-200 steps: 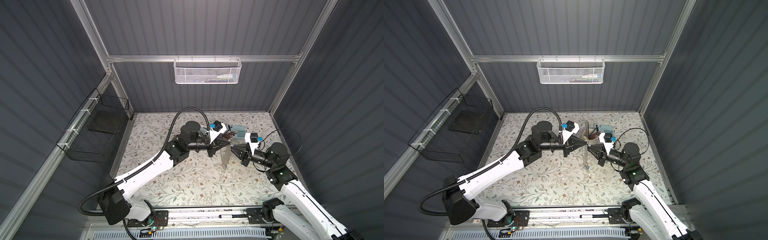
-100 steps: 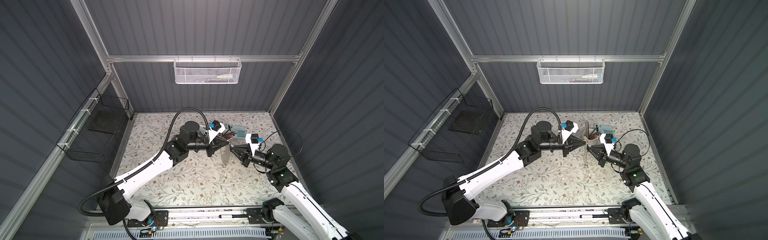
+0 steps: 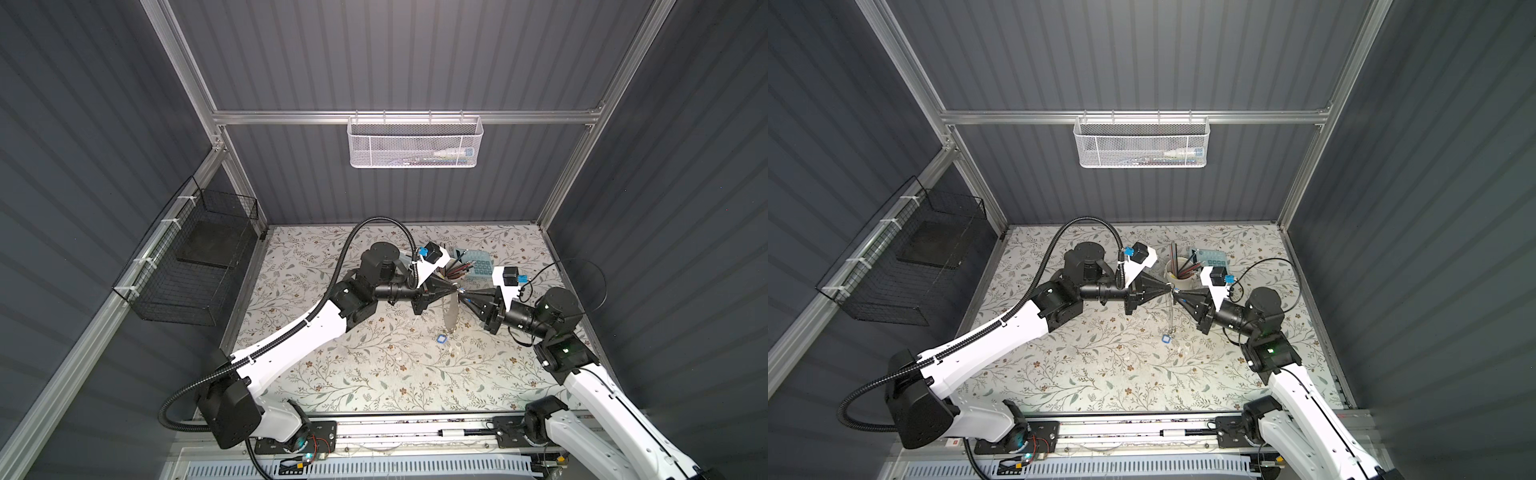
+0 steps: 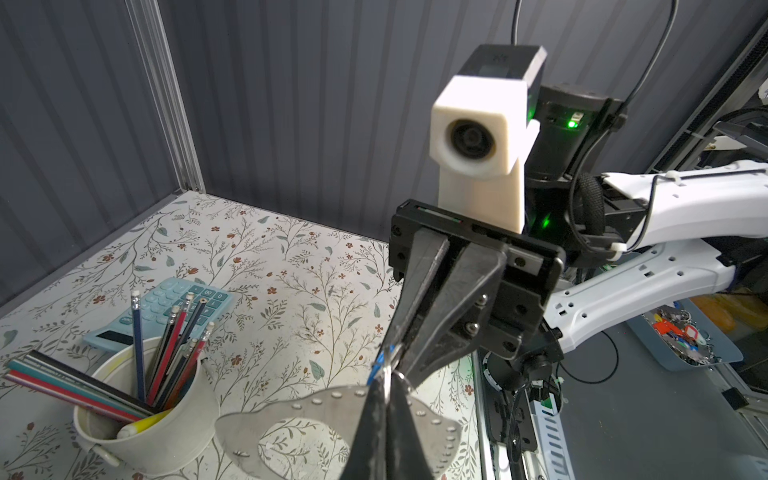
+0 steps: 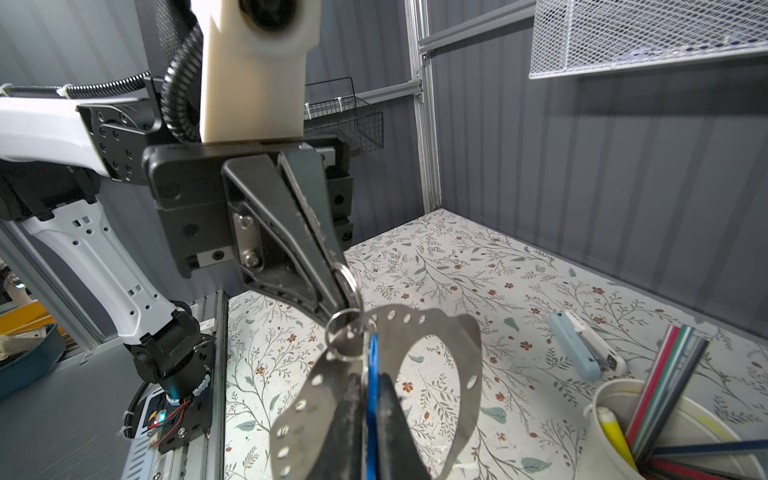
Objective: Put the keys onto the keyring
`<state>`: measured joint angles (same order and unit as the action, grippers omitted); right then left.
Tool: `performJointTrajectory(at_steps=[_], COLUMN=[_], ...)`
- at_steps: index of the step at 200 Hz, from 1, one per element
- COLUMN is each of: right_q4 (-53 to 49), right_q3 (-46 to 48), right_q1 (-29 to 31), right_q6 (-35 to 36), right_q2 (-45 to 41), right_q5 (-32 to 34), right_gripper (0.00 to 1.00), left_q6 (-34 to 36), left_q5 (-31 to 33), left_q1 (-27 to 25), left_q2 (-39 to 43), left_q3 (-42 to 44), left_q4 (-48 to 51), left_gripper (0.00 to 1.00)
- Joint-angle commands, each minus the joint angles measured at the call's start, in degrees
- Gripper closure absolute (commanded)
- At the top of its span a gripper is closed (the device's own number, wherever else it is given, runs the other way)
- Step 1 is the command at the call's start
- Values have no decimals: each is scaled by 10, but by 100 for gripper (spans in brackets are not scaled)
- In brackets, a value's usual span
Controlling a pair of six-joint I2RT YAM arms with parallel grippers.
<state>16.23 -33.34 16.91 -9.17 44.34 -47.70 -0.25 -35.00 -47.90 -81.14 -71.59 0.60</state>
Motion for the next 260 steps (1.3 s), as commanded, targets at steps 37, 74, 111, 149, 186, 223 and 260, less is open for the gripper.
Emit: performJointTrajectory(at_steps=[37, 74, 111, 149, 186, 223, 260], right_q4=[15, 1, -20, -28, -21, 9, 86], right_q3=[-17, -15, -8, 6, 16, 44, 73], right_q1=[-1, -1, -3, -10, -11, -11, -8], right_q6=[-10, -5, 2, -2, -7, -22, -78], right_q2=[4, -10, -24, -32, -28, -11, 19], right_q5=[-13, 0, 15, 26, 22, 30, 17], right_gripper=[97, 98, 97, 96, 91, 89, 81], left_q6=[10, 8, 4, 2, -6, -17, -20], left_q5=[-9, -2, -12, -17, -30, -46, -49], left_q1=[6, 16, 25, 31, 31, 31, 31], left_q2=[-2, 5, 9, 9, 4, 0, -4], left_q3=[-9, -3, -2, -3, -10, -17, -16], left_q4=[3, 4, 5, 4, -2, -11, -16], left_gripper=[100, 100, 100, 100, 100, 100, 100])
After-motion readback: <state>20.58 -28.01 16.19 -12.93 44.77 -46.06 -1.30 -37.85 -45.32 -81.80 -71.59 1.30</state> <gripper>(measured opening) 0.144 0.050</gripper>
